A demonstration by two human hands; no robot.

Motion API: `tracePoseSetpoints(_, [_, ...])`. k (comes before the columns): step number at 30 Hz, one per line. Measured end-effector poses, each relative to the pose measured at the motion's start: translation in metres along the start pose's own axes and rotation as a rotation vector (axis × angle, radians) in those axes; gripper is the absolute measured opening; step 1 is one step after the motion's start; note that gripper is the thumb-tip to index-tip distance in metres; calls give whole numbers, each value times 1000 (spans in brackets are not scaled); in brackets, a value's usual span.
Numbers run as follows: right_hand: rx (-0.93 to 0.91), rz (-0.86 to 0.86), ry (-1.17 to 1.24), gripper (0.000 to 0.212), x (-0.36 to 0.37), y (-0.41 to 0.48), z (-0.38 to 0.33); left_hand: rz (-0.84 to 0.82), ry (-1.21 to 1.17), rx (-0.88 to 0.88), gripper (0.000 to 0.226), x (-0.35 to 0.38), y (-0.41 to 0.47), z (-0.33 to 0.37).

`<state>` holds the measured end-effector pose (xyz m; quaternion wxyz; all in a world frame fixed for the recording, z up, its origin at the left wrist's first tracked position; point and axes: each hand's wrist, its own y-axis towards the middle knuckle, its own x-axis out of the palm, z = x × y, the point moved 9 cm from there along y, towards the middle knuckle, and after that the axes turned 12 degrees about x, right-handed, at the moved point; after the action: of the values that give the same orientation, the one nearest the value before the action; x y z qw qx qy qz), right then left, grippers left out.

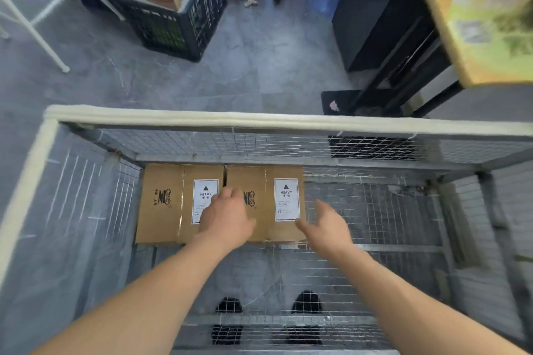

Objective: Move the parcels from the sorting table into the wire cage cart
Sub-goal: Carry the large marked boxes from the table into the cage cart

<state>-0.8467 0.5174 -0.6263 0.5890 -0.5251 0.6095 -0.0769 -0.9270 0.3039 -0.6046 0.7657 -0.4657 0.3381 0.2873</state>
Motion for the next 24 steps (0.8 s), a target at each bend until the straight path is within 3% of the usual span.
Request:
tracePoseSetpoints(3, [-2, 46, -11, 78, -40, -44, -9, 22, 11, 71, 61, -41, -29, 29])
tracePoseSetpoints(13, [-33, 276, 27, 77, -161, -210, -14, 144, 115, 353, 73, -164, -133, 132])
tracePoseSetpoints(24, [6, 481, 80, 83, -261, -342, 53, 227, 188, 608, 67, -223, -240, 266])
